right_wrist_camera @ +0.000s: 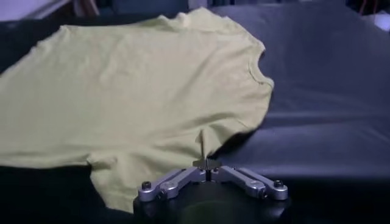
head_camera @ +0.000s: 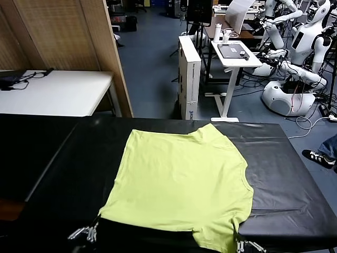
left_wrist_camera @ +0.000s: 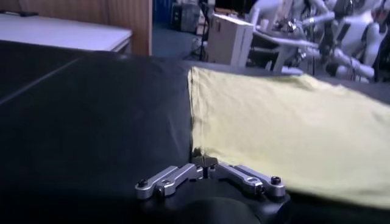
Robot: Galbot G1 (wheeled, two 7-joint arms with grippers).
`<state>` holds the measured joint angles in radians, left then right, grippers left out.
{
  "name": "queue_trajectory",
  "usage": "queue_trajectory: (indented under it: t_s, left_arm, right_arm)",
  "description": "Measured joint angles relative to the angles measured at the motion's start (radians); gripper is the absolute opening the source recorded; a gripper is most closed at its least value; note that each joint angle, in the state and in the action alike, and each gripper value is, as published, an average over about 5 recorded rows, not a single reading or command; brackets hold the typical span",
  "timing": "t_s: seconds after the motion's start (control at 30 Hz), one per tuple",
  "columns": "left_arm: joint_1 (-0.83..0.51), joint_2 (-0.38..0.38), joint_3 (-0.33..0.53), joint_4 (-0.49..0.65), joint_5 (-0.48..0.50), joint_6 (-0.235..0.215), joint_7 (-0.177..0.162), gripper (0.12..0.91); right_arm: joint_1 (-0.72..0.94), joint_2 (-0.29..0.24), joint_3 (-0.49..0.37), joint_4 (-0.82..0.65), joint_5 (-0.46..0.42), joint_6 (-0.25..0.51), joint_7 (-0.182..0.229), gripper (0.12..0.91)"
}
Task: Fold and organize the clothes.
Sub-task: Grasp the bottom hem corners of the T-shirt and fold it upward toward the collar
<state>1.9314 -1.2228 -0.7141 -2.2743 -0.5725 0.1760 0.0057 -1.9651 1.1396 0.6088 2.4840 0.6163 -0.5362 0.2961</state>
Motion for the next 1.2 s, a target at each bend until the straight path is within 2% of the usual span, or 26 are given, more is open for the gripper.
queue_trajectory:
  t_s: [0.2,0.37,0.73,1.2]
  left_arm:
    - [-0.101,-0.013,0.030,0.022,0.006,0.041,-0.024,0.147]
    - [-0.177,-0.014,0.058,0.048,0.025,0.054,-0.030,0.147]
    - [-0.301,0.002,0.104,0.124,0.056,0.075,-0.040,0.147]
    - [-0.391,0.049,0.139,0.203,0.063,0.105,-0.046,0.147]
  right_arm:
    - [0.108,-0.035,0.028,-0.035,0.092,-0.057,0.002,0.140]
    - [0.204,-0.065,0.024,-0.077,0.151,-0.089,0.019,0.140]
    - [0.422,-0.130,-0.045,-0.239,0.163,-0.089,0.019,0.140]
    - [0.618,-0.137,-0.150,-0.400,0.154,-0.087,0.021,0.140]
